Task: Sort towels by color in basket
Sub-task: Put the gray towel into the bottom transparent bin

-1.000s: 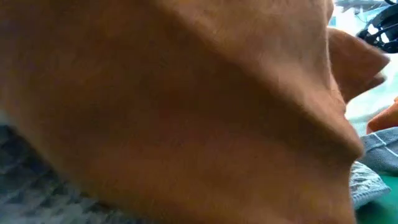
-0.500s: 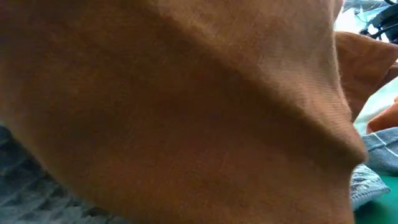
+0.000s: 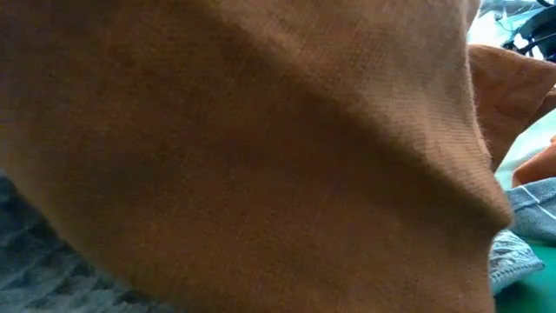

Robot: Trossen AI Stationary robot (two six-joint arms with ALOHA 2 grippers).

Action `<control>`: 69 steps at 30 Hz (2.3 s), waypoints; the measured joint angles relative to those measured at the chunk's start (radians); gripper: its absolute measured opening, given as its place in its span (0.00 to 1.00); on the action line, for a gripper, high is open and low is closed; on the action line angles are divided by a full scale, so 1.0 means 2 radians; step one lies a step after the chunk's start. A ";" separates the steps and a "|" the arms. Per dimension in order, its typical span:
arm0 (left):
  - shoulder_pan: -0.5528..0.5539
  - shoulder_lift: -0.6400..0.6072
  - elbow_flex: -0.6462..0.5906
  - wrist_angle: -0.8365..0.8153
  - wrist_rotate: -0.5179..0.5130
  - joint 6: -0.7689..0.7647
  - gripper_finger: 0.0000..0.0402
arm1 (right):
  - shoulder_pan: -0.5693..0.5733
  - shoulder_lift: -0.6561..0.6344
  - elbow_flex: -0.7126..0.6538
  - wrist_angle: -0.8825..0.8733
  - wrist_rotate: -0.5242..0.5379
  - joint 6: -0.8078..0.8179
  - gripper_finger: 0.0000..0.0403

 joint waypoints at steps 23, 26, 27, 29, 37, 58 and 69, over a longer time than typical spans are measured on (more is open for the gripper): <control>-0.183 -0.082 0.000 0.128 -0.233 0.095 0.00 | 0.000 0.000 0.000 0.000 0.000 0.000 0.54; -0.201 -0.081 0.000 0.149 -0.249 0.120 0.00 | 0.000 0.000 0.000 0.000 0.000 0.000 0.54; -0.205 -0.081 0.000 0.152 -0.255 0.121 0.00 | 0.000 0.000 0.000 0.000 0.000 0.000 0.54; -0.214 -0.082 0.000 0.152 -0.261 0.122 0.00 | 0.000 0.000 0.000 0.000 0.000 0.000 0.54; -0.250 -0.078 0.000 0.153 -0.291 0.117 0.00 | 0.000 0.000 0.000 0.000 0.000 0.000 0.54; -0.299 -0.060 0.000 0.119 -0.305 0.042 0.00 | 0.000 0.000 0.000 0.000 0.000 0.000 0.54; -0.270 -0.013 -0.030 0.004 -0.220 -0.166 0.00 | 0.000 0.000 0.000 0.000 0.000 0.000 0.54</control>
